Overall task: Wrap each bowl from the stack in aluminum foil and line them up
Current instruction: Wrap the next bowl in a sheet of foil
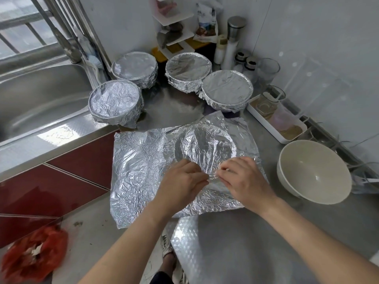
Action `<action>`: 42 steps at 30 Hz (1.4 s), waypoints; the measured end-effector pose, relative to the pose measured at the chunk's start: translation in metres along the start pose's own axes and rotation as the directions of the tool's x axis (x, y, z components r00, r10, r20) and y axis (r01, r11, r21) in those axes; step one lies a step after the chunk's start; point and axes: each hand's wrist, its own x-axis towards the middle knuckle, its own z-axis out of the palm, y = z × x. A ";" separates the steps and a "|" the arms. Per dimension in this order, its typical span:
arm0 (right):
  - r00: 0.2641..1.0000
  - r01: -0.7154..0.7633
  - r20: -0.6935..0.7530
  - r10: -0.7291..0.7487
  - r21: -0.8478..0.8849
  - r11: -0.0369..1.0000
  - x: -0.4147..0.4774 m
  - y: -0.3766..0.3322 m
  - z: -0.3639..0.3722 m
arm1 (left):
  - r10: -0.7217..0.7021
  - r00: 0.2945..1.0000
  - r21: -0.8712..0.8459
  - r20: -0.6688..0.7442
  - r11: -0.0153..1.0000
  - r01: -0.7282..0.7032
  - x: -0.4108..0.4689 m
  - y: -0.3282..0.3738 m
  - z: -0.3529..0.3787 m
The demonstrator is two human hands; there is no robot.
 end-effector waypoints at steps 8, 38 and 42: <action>0.987 0.118 -0.096 -0.125 -0.083 0.990 0.002 0.000 0.010 | 0.031 0.999 0.041 -0.040 0.999 -0.029 0.001 0.006 0.013; 0.777 -0.606 0.012 0.630 0.288 0.742 0.038 -0.017 0.011 | -0.450 0.893 0.243 0.036 0.870 0.429 0.030 -0.009 -0.001; 0.720 -0.692 0.189 0.668 0.131 0.710 0.046 -0.021 0.023 | -0.515 0.853 0.228 0.087 0.843 0.486 0.028 -0.021 -0.005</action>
